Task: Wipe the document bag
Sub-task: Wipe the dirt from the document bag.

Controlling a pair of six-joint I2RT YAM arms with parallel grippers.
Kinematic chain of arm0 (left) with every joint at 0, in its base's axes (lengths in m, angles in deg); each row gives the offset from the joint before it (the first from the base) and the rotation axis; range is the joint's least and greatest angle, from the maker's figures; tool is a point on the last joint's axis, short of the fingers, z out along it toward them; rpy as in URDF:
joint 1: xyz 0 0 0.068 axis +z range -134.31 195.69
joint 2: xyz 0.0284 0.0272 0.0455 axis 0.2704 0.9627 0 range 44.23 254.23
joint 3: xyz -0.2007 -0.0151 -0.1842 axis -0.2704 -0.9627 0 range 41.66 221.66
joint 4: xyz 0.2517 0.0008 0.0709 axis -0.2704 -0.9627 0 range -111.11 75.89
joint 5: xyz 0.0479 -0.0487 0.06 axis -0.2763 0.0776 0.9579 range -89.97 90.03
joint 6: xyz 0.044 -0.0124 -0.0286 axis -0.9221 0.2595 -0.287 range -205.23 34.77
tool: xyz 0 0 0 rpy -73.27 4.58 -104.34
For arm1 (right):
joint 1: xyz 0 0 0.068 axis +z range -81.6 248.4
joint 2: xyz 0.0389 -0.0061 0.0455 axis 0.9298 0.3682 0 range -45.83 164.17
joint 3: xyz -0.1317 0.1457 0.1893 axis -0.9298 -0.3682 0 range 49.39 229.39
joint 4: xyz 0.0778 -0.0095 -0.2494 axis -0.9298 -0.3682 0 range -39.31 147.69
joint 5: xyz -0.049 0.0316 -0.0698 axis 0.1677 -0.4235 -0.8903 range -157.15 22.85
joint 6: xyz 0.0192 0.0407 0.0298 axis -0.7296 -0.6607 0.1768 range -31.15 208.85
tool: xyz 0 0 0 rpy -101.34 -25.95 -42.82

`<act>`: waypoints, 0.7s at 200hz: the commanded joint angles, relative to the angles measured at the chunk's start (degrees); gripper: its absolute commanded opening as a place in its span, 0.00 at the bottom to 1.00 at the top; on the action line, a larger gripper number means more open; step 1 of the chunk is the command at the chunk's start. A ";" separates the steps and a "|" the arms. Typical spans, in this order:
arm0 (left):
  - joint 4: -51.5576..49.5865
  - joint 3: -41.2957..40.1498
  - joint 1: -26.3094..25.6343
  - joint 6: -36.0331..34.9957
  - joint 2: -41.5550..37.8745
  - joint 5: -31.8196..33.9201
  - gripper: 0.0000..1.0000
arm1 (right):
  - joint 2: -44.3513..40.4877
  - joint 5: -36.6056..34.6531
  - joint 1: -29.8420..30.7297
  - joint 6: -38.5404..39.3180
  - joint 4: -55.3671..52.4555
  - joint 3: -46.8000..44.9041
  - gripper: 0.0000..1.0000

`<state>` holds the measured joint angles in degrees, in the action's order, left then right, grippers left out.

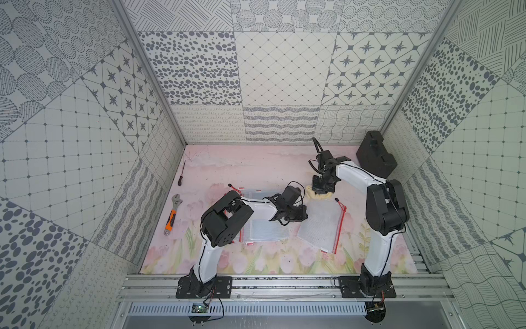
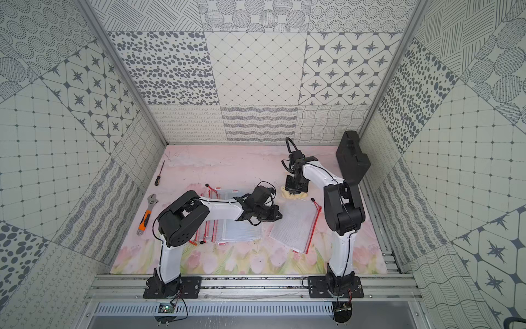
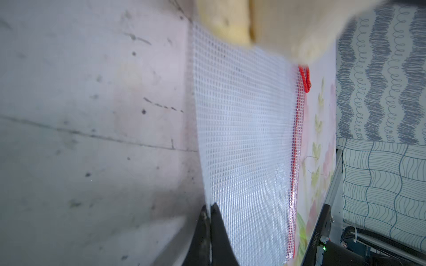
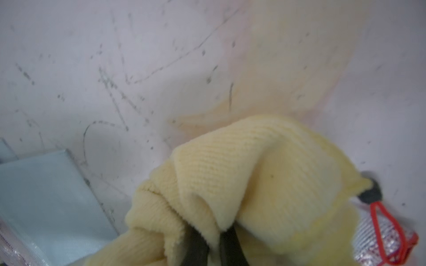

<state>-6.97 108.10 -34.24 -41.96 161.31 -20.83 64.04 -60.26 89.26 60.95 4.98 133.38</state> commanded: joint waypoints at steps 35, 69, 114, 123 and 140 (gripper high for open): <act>-13.98 0.32 3.57 -0.33 2.10 11.60 0.00 | -5.67 7.14 6.28 -6.01 8.33 -11.34 0.00; -10.69 -2.67 4.06 0.50 1.56 10.52 0.00 | -1.76 6.93 2.50 -5.20 9.98 -13.41 0.00; -10.48 -3.55 4.41 1.16 1.93 11.12 0.00 | -4.33 1.46 -8.84 0.21 5.38 -16.38 0.00; -10.51 -3.35 4.41 1.21 2.17 11.13 0.00 | -5.82 0.85 -11.53 1.50 4.50 -17.12 0.00; -10.25 -3.40 4.45 1.43 2.37 11.10 0.00 | -7.45 -0.84 -14.75 3.21 2.40 -16.90 0.00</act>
<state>-1.60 106.02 -30.64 -40.78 161.61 -19.54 59.25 -54.29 79.43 60.01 12.67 117.99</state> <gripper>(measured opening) 0.047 0.092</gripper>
